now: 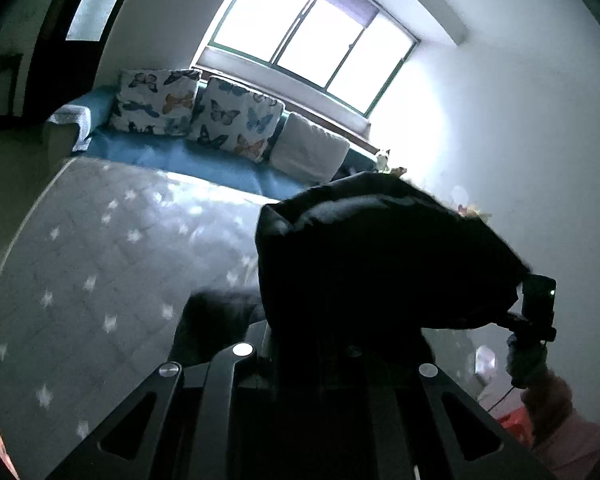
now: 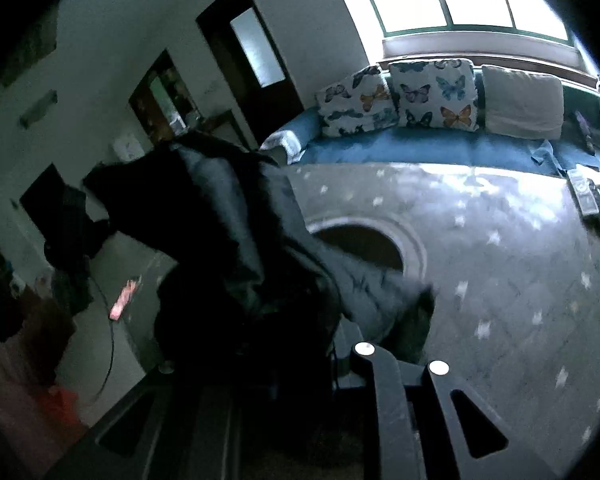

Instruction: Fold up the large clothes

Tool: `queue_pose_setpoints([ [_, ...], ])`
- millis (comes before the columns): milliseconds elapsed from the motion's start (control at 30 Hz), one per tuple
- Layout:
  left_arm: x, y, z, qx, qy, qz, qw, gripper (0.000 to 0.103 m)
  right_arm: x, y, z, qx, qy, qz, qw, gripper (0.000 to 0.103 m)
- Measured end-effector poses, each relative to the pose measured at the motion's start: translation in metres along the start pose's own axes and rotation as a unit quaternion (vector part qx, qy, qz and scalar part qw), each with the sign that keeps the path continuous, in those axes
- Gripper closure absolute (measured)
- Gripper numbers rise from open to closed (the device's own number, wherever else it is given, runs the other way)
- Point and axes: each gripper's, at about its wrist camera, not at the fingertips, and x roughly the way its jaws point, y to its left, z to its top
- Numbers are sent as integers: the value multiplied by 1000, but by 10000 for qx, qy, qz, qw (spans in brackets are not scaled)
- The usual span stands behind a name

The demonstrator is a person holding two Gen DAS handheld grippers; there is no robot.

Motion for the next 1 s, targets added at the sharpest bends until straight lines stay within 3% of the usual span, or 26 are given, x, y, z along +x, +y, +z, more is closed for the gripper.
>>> queue_pose_setpoints([
  [200, -8, 4, -88, 34, 325, 205, 9993, 90, 14, 6, -58, -243, 202, -215, 9993, 83],
  [433, 8, 25, -163, -47, 552, 201, 9983, 89, 24, 17, -107, -928, 207, -559, 9939, 77],
  [500, 7, 27, -180, 42, 545, 214, 9983, 86, 32, 25, -128, -1598, 155, -908, 9828, 74],
  [667, 4, 30, -203, 171, 617, 410, 9971, 82, 35, 40, -153, -2267, -56, -1385, 9640, 69],
  [833, -14, 26, -225, 642, 1221, 1128, 9840, 80, 44, 51, -161, -3010, 261, -1847, 9352, 66],
  [933, -40, 37, -233, 422, 1381, 1514, 9779, 80, 47, 52, -168, -3237, 360, -1907, 9260, 65],
  [1000, -63, 36, -226, 258, 1262, 1619, 9784, 80, 48, 52, -172, -3400, 454, -1955, 9188, 65],
])
